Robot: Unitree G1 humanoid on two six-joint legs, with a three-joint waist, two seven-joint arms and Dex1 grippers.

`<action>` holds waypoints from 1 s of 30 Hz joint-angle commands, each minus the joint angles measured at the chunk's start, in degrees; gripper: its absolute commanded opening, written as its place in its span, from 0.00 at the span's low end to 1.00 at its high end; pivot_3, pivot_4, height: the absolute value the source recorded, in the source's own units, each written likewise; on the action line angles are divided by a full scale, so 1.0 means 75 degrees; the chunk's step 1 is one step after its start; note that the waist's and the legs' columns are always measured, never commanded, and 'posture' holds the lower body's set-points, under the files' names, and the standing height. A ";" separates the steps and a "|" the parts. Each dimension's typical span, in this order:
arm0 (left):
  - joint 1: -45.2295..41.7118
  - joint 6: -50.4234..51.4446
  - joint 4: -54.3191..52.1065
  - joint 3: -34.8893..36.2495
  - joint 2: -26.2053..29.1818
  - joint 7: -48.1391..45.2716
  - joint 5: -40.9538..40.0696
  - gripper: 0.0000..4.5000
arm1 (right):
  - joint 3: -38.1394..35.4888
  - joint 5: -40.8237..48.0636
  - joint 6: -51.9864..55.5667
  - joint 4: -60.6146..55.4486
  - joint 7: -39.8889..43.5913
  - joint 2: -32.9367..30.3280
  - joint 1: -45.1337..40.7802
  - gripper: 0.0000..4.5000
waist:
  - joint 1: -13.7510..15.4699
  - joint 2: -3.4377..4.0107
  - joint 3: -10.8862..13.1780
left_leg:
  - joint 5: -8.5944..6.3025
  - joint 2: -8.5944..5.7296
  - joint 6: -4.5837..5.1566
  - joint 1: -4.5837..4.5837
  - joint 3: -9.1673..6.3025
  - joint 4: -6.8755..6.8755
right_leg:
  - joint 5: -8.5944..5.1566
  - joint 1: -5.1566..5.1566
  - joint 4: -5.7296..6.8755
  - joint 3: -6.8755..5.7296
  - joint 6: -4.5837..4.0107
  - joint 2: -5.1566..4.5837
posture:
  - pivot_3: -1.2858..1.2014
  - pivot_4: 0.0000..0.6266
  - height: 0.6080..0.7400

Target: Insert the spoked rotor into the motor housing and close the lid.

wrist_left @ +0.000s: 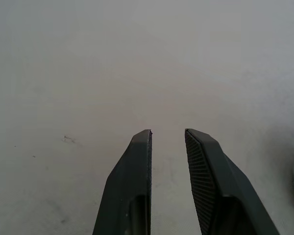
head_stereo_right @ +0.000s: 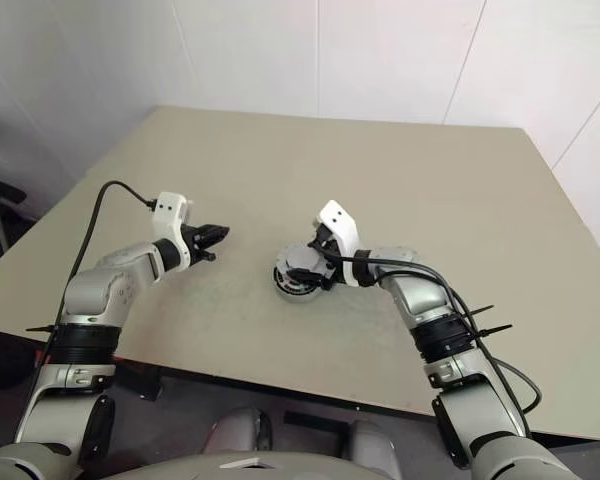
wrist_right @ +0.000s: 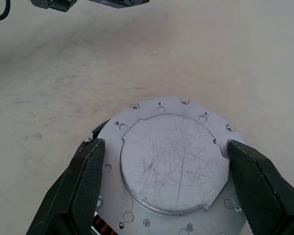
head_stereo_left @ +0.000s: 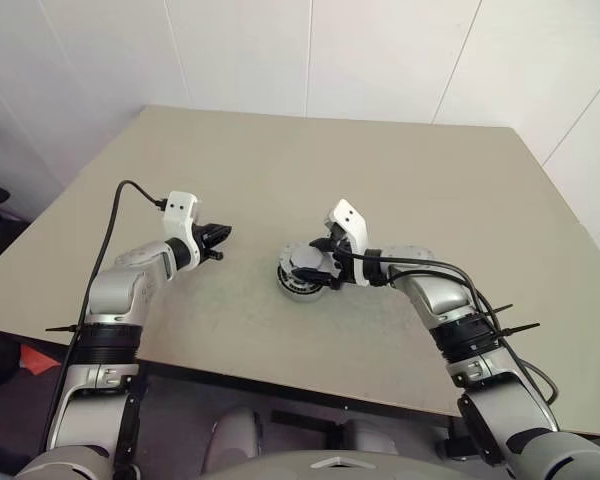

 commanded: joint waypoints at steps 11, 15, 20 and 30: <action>-0.0118 -0.0079 -0.0143 0.0031 0.0054 -0.0005 0.0022 0.26 | -0.0526 0.0623 -0.0181 -0.0475 0.0453 -0.0128 -0.0129 0.70 | 0.0009 -0.0001 0.0002 | 0.0000 -0.0001 0.0000 -0.0007 0.0000 0.0000 | 0.0000 -0.0001 -0.0002 0.0000 0.0000 0.0000 | 0.52 0.00 1.00; -0.0094 -0.0085 -0.0150 0.0015 0.0060 -0.0011 0.0036 0.26 | -0.0655 0.0811 -0.0322 -0.0575 0.0659 -0.0175 -0.0103 0.70 | 0.0008 -0.0001 0.0003 | -0.0001 -0.0001 0.0001 -0.0011 0.0000 0.0000 | 0.0000 -0.0004 -0.0003 0.0000 0.0000 0.0000 | 0.52 0.00 1.00; -0.0097 -0.0079 -0.0154 0.0019 0.0080 -0.0021 0.0042 0.26 | -0.0460 0.0686 -0.0646 -0.0583 0.0885 -0.0269 0.0067 0.70 | 0.0009 -0.0002 0.0003 | 0.0000 -0.0001 0.0000 -0.0013 0.0000 0.0000 | 0.0000 -0.0005 -0.0003 0.0000 -0.0001 0.0000 | 0.52 0.00 1.00; -0.0094 -0.0071 -0.0169 0.0006 0.0136 -0.0037 0.0069 0.26 | -0.0172 0.0105 -0.1616 0.0288 0.1187 -0.0510 0.0072 0.70 | 0.0009 -0.0002 0.0003 | -0.0002 -0.0001 0.0003 -0.0012 0.0000 0.0001 | 0.0000 -0.0004 -0.0003 -0.0001 -0.0001 0.0000 | 0.52 0.00 1.00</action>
